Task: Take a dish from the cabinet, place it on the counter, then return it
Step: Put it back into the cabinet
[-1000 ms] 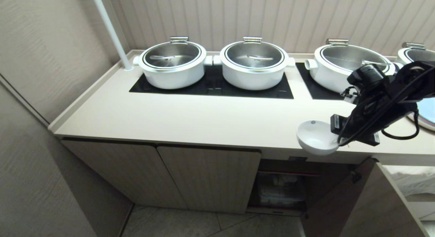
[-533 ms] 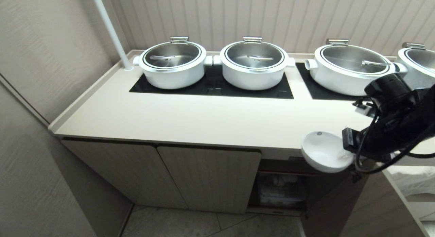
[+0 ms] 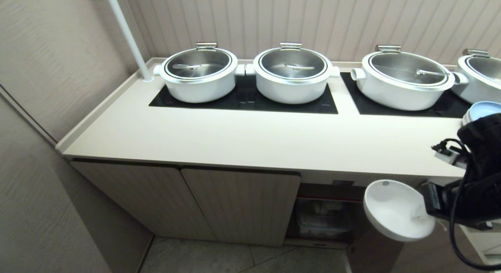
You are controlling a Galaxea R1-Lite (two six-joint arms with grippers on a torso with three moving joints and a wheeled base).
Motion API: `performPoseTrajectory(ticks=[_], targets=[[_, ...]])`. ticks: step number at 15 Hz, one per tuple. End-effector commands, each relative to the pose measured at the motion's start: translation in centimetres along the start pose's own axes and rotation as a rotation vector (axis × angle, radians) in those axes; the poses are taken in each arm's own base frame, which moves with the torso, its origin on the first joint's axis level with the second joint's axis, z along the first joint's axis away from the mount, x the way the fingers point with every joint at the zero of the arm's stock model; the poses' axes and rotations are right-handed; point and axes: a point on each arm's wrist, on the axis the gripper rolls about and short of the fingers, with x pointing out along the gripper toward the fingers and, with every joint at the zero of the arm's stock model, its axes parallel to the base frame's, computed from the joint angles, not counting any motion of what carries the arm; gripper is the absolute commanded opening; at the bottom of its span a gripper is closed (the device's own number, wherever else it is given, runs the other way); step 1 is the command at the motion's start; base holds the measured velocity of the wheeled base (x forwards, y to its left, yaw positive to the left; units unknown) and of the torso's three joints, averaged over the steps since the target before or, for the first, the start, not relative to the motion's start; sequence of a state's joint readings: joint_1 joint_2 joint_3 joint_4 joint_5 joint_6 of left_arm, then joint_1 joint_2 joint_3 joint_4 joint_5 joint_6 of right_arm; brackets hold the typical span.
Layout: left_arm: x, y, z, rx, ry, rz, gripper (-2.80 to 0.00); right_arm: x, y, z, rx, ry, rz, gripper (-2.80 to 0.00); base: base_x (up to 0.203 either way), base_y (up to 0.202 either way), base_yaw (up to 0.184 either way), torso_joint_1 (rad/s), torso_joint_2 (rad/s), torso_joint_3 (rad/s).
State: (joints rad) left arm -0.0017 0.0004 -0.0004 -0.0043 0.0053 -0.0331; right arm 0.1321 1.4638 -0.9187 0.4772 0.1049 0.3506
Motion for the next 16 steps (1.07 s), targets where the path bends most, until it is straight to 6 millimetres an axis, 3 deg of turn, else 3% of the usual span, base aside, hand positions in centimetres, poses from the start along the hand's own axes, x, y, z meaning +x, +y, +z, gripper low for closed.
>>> performPoseTrajectory(ticks=[1,8,16], targets=[[0.0,0.0,0.0,-0.001,0.000,0.001,-2.80,-1.0,-0.7,-2.3,-0.055,-0.005,0.003,-2.80,0.000,0.000,0.000,0.000,0.00,0.000],[0.0,0.0,0.0,-0.001,0.000,0.001,-2.80,-2.5,-2.1,-7.1,-0.115,-0.041,0.086,-2.80,0.000,0.000,0.000,0.000,0.00,0.000],[0.0,0.0,0.0,-0.001,-0.001,0.001,-2.80,-2.9,-2.5,-8.2,-0.122,-0.051,0.089,-2.80,0.000,0.000,0.000,0.000,0.00,0.000]])
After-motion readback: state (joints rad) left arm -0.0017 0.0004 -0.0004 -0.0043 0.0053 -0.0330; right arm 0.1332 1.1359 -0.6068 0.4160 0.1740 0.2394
